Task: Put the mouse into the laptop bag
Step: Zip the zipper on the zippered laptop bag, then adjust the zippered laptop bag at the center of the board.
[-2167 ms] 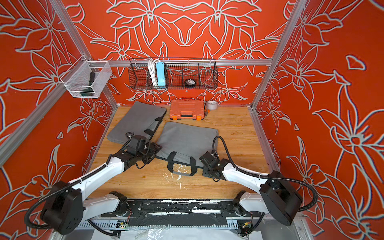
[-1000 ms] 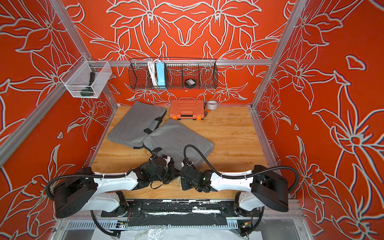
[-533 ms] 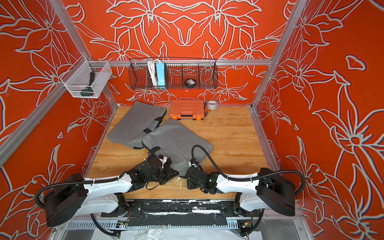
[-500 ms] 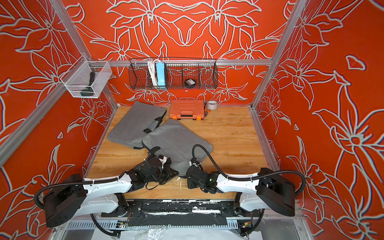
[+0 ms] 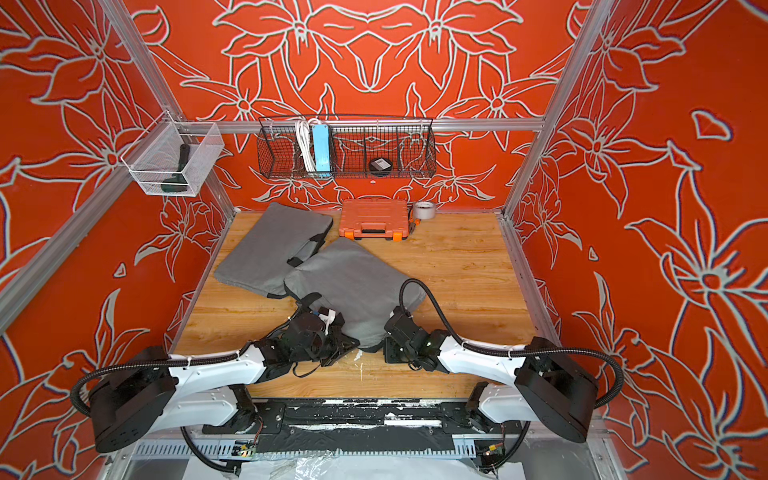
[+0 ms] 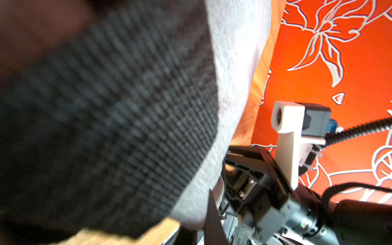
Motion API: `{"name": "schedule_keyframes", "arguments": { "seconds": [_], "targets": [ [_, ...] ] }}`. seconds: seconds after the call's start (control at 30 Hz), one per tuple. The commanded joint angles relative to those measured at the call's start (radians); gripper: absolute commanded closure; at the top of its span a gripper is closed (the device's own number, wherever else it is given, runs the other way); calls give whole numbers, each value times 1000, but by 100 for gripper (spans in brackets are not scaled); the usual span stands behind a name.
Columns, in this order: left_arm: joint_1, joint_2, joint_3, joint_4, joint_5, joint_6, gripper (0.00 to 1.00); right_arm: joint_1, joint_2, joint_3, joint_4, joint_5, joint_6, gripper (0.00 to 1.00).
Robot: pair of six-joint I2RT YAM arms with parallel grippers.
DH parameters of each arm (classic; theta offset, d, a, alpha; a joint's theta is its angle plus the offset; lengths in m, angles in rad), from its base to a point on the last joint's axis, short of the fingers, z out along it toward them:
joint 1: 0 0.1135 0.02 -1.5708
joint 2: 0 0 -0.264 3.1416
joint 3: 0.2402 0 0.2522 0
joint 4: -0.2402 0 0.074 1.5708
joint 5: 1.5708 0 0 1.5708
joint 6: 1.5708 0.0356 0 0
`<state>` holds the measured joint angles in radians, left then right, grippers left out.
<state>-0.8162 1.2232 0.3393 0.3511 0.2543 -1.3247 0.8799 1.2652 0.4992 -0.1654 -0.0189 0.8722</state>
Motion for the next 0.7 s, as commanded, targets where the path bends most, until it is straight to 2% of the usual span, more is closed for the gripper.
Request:
{"name": "schedule_keyframes", "arguments": {
  "seconds": [0.0,0.1,0.23,0.33,0.43,0.6,0.67],
  "targets": [
    [17,-31,3,-101,-78,14,89,-47,-32,-7,-203,155,14,43],
    [25,-78,5,-198,-150,21,63,-87,-100,-9,-248,169,16,22],
    [81,-163,-40,-241,-170,25,45,-147,-200,-9,-262,165,0,8],
    [138,-223,-59,-294,-176,49,42,-185,-234,-1,-201,124,-37,3],
    [202,-279,-74,-336,-199,79,40,-213,-187,47,-177,107,-56,1],
    [359,-225,-123,-249,-83,144,39,-267,32,161,-142,74,-84,1],
    [389,-170,-129,-200,-60,166,39,-275,114,200,-119,71,-94,2]
  ]
}}
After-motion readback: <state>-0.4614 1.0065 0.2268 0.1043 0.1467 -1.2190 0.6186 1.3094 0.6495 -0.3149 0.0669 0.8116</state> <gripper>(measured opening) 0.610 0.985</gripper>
